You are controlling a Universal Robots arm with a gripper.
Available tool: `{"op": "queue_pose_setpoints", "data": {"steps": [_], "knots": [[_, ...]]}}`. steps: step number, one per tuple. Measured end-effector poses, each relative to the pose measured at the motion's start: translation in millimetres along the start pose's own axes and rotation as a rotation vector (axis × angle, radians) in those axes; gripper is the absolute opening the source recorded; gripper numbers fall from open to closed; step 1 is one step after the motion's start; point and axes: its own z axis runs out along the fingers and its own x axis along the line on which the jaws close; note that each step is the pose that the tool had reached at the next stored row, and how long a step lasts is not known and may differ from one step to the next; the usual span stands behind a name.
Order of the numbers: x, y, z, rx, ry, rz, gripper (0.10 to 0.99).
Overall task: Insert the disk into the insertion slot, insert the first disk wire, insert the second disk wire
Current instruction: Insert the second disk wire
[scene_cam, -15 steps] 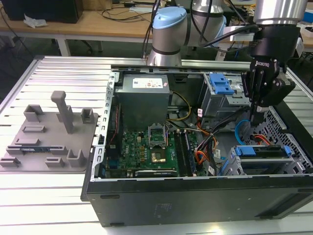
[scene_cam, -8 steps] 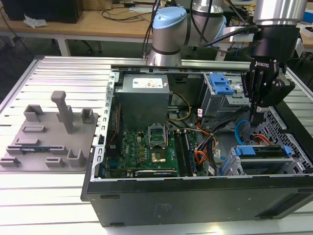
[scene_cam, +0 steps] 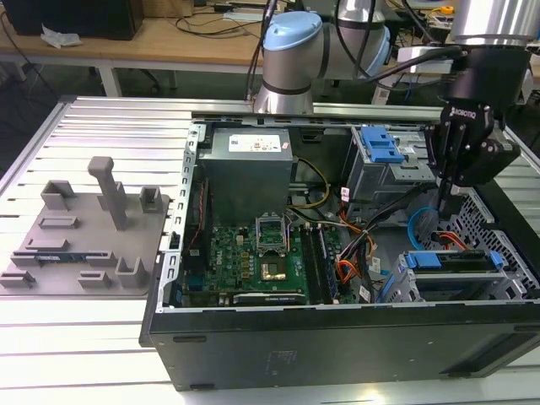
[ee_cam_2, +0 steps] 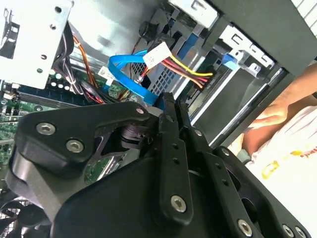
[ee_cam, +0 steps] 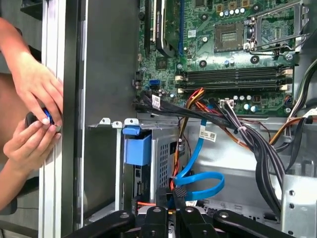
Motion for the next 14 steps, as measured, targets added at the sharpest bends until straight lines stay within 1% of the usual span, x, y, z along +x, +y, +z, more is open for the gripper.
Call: {"op": "queue_pose_setpoints", "data": {"steps": [1,2,3,5,6,7,8,9,12,13,14], "knots": [[0.7,-5.5,0.1,-0.007,-0.0001,-0.004,0.161],[1.5,-6.3,0.6,-0.007,-0.0028,-0.004,0.161],[3.4,-6.2,1.4,-0.007,-0.0167,-0.004,0.161],[6.0,-6.2,2.6,-0.004,-0.0603,-0.004,0.161],[6.9,-6.1,3.0,-0.002,-0.0794,-0.004,0.161],[8.1,-6.1,3.6,0.0,-0.1083,-0.004,0.161],[10.0,-6.1,4.4,0.004,-0.1394,-0.003,0.161],[12.2,-6.0,5.5,0.005,-0.1529,-0.003,0.161],[18.6,-5.8,8.4,0.007,-0.178,-0.003,0.161],[20.8,-5.7,9.5,0.007,-0.1949,-0.003,0.161],[22.9,-5.6,10.4,0.008,-0.2165,-0.003,0.161]]}}
